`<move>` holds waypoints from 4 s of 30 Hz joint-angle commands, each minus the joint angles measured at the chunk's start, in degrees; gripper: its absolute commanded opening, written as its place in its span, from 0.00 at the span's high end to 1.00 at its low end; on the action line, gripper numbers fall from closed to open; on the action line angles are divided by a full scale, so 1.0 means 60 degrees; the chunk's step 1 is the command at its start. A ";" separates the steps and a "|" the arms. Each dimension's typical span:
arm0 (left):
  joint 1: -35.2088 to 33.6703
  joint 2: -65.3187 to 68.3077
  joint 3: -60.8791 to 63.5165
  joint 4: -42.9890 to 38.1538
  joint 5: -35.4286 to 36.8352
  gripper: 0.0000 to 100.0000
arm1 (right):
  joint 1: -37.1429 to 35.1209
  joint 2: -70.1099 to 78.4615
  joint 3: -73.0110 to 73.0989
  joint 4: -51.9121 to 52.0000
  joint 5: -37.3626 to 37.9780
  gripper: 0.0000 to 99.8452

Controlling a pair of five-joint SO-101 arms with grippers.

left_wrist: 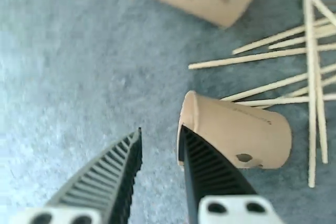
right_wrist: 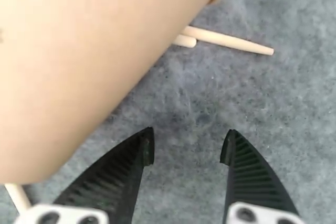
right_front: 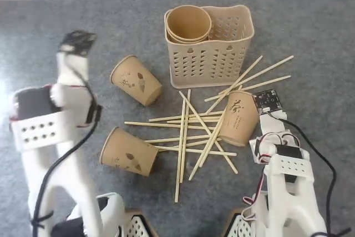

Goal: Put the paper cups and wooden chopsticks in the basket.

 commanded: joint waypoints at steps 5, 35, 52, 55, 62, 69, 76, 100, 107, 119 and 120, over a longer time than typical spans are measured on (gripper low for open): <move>-0.0762 0.0161 0.1282 -0.1289 -0.0689 0.88 | -0.0066 -0.0198 -0.0029 -0.0154 0.0103 0.78; 0.1905 0.2198 0.2103 -0.0029 -0.2125 0.88 | -0.0066 -0.0198 -0.0029 -0.0154 0.0103 0.78; 0.9011 -0.1421 0.2659 -0.0088 0.0733 0.88 | -0.0066 -0.0198 0.0000 -0.0286 0.0103 0.78; 0.9333 -0.1143 0.2513 -0.0161 0.0747 0.87 | -0.0066 -0.0198 0.0000 -0.0286 0.0103 0.78; 0.8337 -0.1040 0.0799 0.0264 0.0278 0.87 | -0.0066 -0.0198 0.0000 -0.0286 0.0103 0.78; 0.5700 -0.1040 0.1194 0.0249 -0.2725 0.87 | -0.0066 -0.0198 0.0000 -0.0286 0.0103 0.78; 0.5363 -0.1040 0.1707 0.0278 -0.4952 0.87 | -0.0066 -0.0198 0.0000 -0.0286 0.0103 0.78; 0.6608 -0.1421 0.3934 -0.0879 -0.4762 0.88 | -0.0066 -0.0198 0.0000 -0.0315 0.0103 0.78; 0.6623 -0.1436 0.3934 -0.0996 -0.4762 0.95 | -0.0066 -0.0198 0.0000 -0.0315 0.0103 0.78; 0.6623 -0.1421 0.3919 -0.0967 -0.4747 0.99 | -0.0066 -0.0198 0.0000 -0.0315 0.0103 0.78; 0.6623 -0.1436 0.3875 -0.1011 -0.4630 0.99 | -0.0066 -0.0198 0.0000 -0.0315 0.0103 0.78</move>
